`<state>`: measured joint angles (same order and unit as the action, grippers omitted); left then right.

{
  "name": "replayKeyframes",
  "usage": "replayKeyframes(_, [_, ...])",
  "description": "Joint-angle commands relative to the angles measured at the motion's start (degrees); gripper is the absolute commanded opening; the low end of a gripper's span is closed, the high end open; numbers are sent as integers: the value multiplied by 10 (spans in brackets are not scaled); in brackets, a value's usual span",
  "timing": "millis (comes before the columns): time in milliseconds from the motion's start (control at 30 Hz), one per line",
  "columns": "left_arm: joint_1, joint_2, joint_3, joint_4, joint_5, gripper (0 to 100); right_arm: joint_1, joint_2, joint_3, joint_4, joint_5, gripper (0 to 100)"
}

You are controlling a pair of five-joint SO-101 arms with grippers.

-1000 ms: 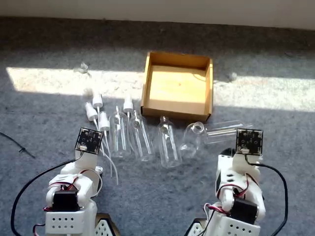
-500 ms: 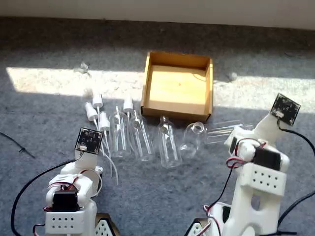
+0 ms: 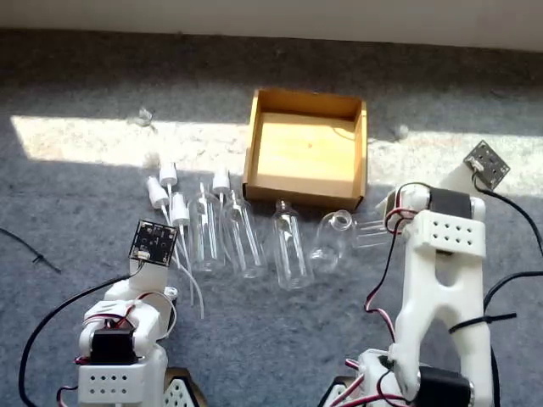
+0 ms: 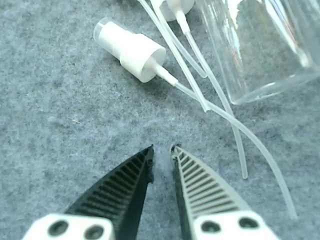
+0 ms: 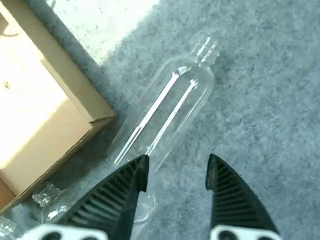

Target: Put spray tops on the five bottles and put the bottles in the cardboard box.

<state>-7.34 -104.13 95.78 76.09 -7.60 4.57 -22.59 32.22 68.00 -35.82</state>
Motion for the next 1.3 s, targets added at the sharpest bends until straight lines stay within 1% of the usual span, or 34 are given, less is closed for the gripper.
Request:
replayKeyframes(0, [7,-6,14,-2,-4,74,-5,31,-28,-29,-18,176])
replayKeyframes(67, [7,-6,14,-2,-4,74,-5,51,-29,-42,-52,200])
replayKeyframes(133, [7,-6,14,-2,-4,74,-5,67,-36,-46,-83,250])
replayKeyframes(233, [7,-6,14,-2,-4,74,-1,89,-64,-45,-97,295])
replayKeyframes(500, [7,-6,14,-2,-4,74,1,158,-114,-49,-97,296])
replayKeyframes(800, [7,-6,14,-2,-4,74,48,243,-189,-49,-101,296])
replayKeyframes(900, [7,-6,14,-2,-4,74,52,269,-212,-49,-101,296])
replayKeyframes(1267, [7,-6,14,-2,-4,74,50,345,-220,-58,-101,296])
